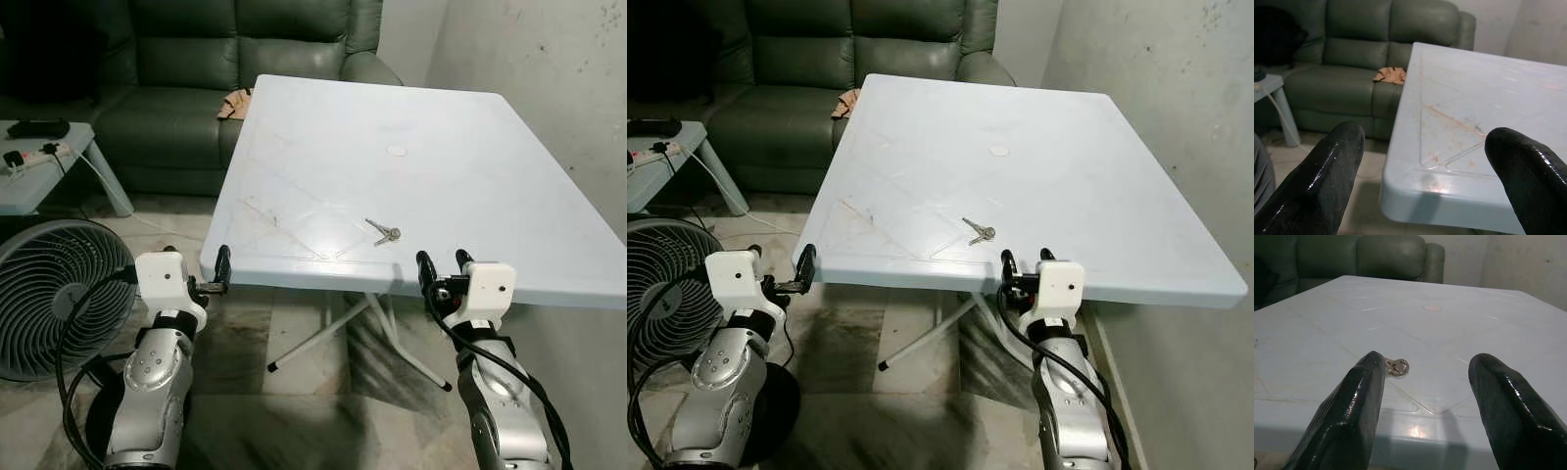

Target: Hang keys on a hook

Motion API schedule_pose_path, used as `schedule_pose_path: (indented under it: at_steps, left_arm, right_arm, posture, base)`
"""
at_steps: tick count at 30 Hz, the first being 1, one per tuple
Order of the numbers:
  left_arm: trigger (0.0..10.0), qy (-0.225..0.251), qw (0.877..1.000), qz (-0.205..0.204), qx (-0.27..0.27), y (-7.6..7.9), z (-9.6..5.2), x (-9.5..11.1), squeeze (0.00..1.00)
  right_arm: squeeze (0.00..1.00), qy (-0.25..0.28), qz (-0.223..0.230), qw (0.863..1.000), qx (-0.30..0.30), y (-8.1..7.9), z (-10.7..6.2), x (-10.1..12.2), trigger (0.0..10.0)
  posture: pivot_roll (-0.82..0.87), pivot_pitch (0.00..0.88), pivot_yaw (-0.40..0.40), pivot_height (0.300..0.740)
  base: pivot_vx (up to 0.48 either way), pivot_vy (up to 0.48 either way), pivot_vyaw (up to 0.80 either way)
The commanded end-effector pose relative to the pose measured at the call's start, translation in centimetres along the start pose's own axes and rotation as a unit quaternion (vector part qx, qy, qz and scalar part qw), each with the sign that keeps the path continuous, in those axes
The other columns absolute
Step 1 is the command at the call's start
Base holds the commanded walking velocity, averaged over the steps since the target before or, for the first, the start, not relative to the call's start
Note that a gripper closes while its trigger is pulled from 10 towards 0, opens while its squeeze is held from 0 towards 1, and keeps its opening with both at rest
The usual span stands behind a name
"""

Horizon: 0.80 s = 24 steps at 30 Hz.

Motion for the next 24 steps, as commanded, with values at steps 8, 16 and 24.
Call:
schedule_pose_path:
  at_steps: [8, 16, 24]
  left_arm:
    - [10.0, 0.008, 1.0, 0.004, -0.018, 0.7, 0.9, 0.1, 0.0]
    - [10.0, 0.008, 0.999, 0.012, -0.03, 0.9, 1.4, 0.1, 0.0]
    - [10.0, -0.012, 0.999, 0.01, -0.041, 0.8, 2.0, -0.3, 0.0]
  right_arm:
    - [0.0, 0.008, -0.009, 1.0, -0.026, 0.8, -0.1, 0.1, 10.0]
    - [0.0, 0.011, -0.008, 0.999, -0.039, 1.0, -0.2, 0.1, 10.0]
    - [0.0, 0.011, -0.006, 0.999, -0.051, 1.2, -0.4, 0.1, 10.0]
  posture:
    - [-0.01, 0.0, 0.002, 0.732]
    - [-0.03, 0.0, 0.026, 0.732]
    - [-0.05, 0.0, 0.043, 0.732]
  base:
    - [0.0, 0.0, 0.0]
    - [0.0, 0.0, 0.0]
    - [0.0, 0.0, 0.0]
Point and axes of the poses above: a point about 5 cm out from each wrist's last joint towards the gripper, its own z axis pointing out of the wrist towards the gripper, its own x axis along the axis of the wrist's last joint, y = z × x, the point moved 1 cm from there along z, pointing out of the wrist towards the gripper, and after that the axes turned 14 degrees about -z, right-handed, at the moved point
